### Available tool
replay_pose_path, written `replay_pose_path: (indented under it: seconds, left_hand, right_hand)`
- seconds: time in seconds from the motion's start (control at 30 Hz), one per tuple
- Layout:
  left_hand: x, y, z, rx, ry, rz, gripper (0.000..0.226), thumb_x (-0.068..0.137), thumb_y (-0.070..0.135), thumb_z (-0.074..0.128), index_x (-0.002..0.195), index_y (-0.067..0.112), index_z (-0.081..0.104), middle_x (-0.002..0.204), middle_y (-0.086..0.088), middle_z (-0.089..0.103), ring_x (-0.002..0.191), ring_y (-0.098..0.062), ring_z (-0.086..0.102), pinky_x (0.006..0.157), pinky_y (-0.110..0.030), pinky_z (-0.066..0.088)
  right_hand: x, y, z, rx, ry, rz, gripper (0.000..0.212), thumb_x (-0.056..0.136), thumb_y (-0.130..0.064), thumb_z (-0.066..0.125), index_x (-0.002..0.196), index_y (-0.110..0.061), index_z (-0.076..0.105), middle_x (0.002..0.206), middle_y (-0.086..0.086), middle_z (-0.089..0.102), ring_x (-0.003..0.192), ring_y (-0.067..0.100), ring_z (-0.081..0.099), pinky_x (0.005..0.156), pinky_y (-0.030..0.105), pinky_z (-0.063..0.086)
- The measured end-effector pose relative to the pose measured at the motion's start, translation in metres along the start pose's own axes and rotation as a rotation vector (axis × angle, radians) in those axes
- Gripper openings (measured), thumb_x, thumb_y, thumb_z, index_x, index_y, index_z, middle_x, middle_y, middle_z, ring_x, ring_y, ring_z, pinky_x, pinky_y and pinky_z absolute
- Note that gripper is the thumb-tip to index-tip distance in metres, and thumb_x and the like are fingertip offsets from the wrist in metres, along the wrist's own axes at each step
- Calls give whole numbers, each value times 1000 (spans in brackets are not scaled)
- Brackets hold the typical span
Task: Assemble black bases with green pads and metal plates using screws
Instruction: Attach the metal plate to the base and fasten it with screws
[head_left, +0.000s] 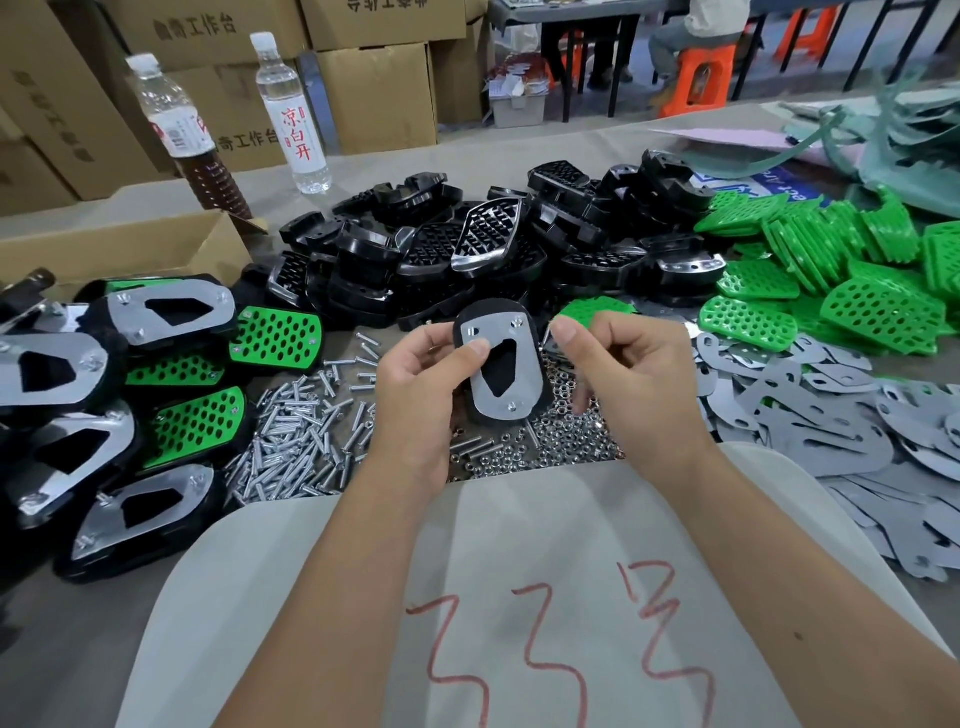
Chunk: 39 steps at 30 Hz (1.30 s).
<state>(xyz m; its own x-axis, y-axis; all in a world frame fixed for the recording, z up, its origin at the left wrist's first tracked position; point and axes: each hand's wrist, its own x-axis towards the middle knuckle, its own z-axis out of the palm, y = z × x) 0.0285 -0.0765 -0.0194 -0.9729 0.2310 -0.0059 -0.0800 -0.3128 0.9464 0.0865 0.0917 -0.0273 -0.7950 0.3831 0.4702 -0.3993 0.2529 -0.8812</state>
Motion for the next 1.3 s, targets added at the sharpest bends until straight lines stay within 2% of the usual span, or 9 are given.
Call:
replay_pose_path:
  seconds: [0.13,0.27,0.43,0.6,0.73,0.83,0.9,1.07,1.3]
  left_hand:
    - [-1,-2,1,24,-33,14,16,77,13,78,93,14,76,91,-11,76,80,-22,73,67,-33,60]
    - [1,-3,0,35,13,7,13,84,7,78,95,12,75,94,-11,75,84,-24,72,77,-41,61]
    - [-1,-4,2,56,-29,12,20,79,14,76,99,10,74,93,-11,76,85,-24,72,73,-35,61]
    - [1,-4,2,73,30,-8,10,91,3,74,100,8,73,97,-16,74,88,-29,70,84,-46,60]
    - [-2,-5,3,89,10,6,22,85,8,77,106,3,73,105,-24,75,89,-30,72,84,-46,61]
    - [-2,-5,5,84,21,10,16,88,4,75,104,4,74,105,-24,75,90,-31,72,86,-48,61]
    - [-1,-5,6,65,41,-2,16,88,4,76,104,4,73,111,-29,73,93,-34,71,92,-56,59]
    - [-8,-3,8,223,-14,128,23,77,15,77,99,9,73,96,-15,77,86,-25,71,84,-50,59]
    - [-13,-4,11,357,44,341,19,82,16,83,91,10,67,83,-9,72,68,-16,63,61,-30,52]
  right_hand:
    - [-2,-7,5,44,-87,30,16,98,-30,66,104,-22,78,74,21,63,60,17,59,54,35,51]
    - [0,-6,1,42,23,48,57,100,-43,61,56,-5,56,47,13,46,40,24,43,46,51,41]
    - [-2,-11,6,48,-72,54,31,102,-44,56,89,-27,78,52,3,50,47,25,48,51,45,52]
    - [-4,-14,4,12,81,57,62,104,-36,56,57,4,54,44,17,39,44,36,33,54,36,36]
    - [-3,-17,8,-20,-33,43,32,103,-29,58,96,-5,78,51,-8,50,49,10,43,51,31,40]
    - [-3,-16,5,-5,49,54,65,104,-39,54,60,9,56,46,18,38,43,32,31,49,30,32]
    - [-5,-16,4,-17,64,24,66,104,-35,57,56,8,42,46,15,34,44,29,28,48,30,25]
    - [-4,-10,12,-419,40,-83,21,100,-26,67,89,-13,54,58,0,49,54,18,43,53,35,38]
    - [-2,-15,19,-852,-144,-214,21,107,-34,36,90,-21,37,74,-8,44,68,25,45,57,43,38]
